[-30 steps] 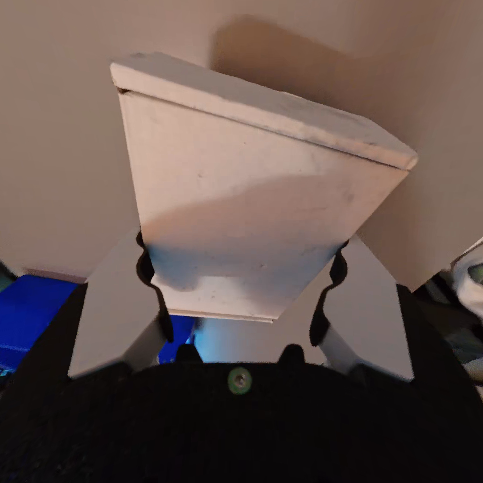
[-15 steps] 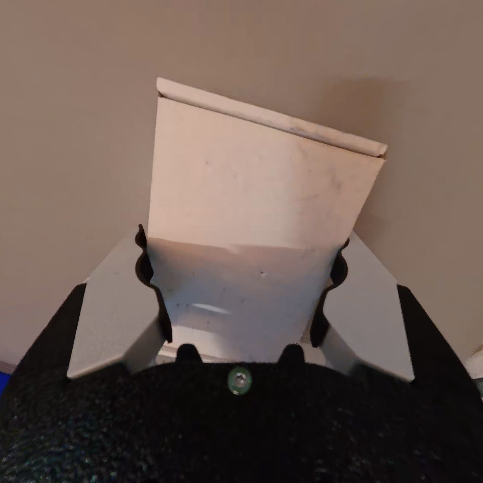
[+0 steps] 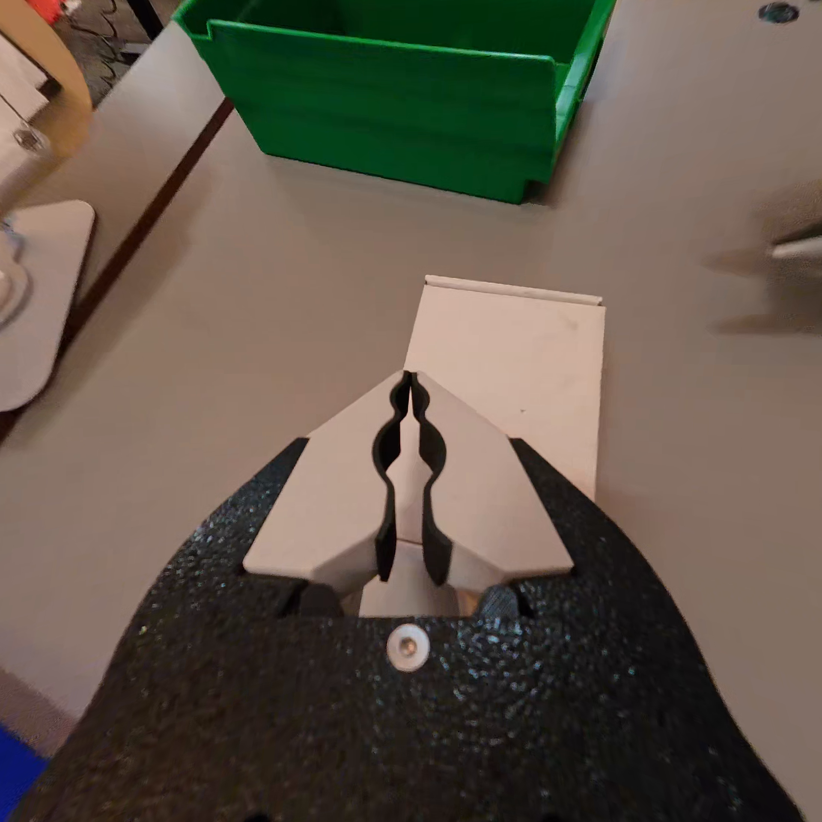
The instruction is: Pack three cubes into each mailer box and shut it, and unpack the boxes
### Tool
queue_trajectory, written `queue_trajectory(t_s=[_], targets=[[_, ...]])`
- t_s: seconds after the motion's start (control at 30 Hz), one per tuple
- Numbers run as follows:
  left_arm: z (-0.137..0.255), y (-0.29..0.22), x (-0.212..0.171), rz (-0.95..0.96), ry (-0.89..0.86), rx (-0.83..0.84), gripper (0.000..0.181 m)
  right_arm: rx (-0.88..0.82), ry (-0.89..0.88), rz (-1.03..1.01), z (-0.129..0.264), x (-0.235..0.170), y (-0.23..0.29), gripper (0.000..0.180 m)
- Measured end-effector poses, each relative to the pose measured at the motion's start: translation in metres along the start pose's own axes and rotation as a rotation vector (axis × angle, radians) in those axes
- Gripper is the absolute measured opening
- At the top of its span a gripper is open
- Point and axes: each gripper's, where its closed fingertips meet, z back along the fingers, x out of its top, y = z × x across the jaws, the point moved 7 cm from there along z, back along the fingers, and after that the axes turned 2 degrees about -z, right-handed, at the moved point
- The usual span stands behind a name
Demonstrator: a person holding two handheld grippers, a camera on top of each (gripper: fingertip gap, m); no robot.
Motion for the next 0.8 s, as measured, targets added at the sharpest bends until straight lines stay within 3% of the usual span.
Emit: queue_trajectory(t_s=[0.17,0.63,0.73,0.8], targets=[[-0.016,0.006,-0.015,0.078,0.029,-0.061,0.000,0.042,0.046,0.261,-0.024,0.013,0.042,0.078],[-0.026,0.024,-0.023,0.176,0.098,-0.142,0.000,0.061,0.109,0.577,-0.104,0.009,0.064,0.093],[-0.026,0.028,-0.024,0.229,0.087,-0.143,0.000,0.063,0.136,0.615,-0.118,0.003,0.060,0.089],[-0.025,0.028,-0.024,0.215,0.078,-0.134,0.000,0.096,0.158,0.670,-0.122,0.000,0.061,0.063]])
